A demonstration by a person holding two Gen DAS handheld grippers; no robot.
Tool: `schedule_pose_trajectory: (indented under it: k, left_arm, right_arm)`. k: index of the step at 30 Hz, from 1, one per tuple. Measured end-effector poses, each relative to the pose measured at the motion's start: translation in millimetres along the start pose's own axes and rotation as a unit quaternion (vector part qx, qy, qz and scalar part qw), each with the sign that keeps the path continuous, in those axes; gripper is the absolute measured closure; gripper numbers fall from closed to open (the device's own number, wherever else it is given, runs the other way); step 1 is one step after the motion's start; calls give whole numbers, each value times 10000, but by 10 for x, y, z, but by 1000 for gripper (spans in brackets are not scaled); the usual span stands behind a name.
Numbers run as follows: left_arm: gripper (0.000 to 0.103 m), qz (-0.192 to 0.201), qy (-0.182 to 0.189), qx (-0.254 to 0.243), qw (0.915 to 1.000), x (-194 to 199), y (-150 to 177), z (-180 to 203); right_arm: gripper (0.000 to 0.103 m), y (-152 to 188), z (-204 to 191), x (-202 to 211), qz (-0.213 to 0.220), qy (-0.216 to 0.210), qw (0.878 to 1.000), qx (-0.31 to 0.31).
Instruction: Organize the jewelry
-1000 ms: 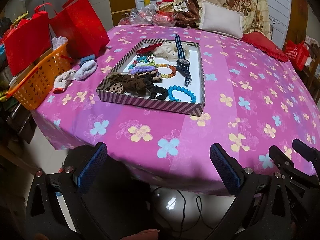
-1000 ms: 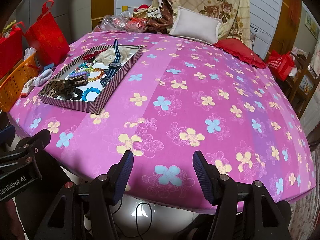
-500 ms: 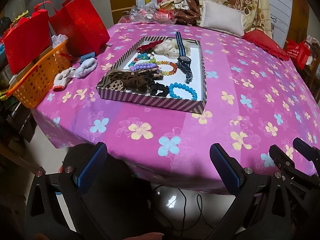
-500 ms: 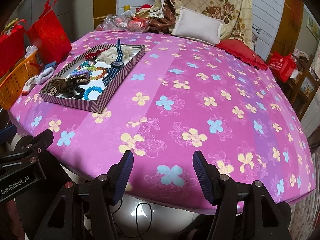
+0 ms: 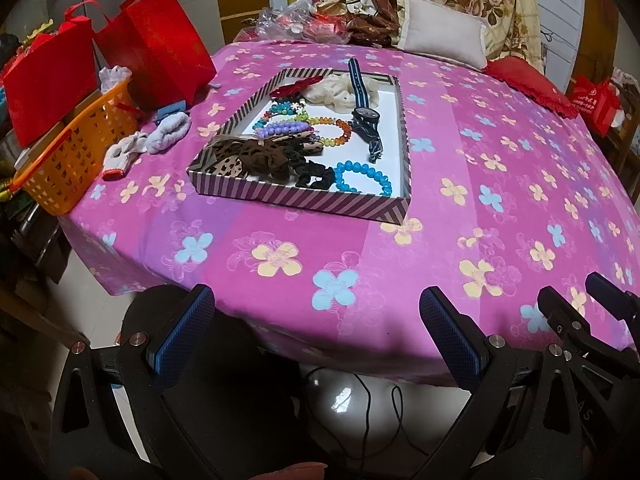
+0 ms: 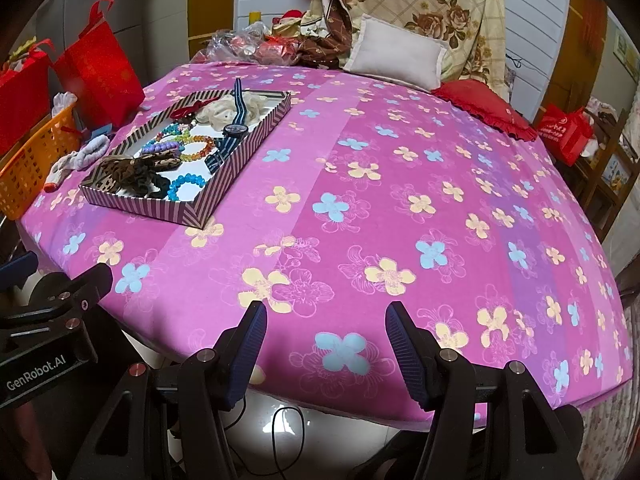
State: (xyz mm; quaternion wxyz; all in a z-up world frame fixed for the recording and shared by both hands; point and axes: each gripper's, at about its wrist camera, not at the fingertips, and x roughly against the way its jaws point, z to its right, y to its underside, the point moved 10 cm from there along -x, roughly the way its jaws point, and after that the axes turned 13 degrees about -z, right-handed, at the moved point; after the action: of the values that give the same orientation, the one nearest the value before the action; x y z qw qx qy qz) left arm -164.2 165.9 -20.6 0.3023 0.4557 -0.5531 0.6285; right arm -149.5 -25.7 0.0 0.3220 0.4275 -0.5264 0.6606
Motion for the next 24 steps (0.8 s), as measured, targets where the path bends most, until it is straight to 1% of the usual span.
schedule_pose_trajectory:
  k: [5, 13, 18, 24]
  left_arm:
    - [0, -75, 23, 5, 10000, -30, 3, 1]
    - [0, -123, 80, -5, 9999, -52, 9, 14]
    - [0, -166, 135, 35, 9998, -82, 11, -3]
    - [0, -76, 179, 154, 9997, -57, -82, -126]
  right_arm:
    - [44, -23, -8, 22, 80, -12, 10000, -2]
    - [44, -20, -10, 34, 95, -34, 9999, 17]
    - [43, -21, -57, 73, 217, -20, 9997, 124]
    - [43, -29, -19, 63, 198, -30, 9998, 34]
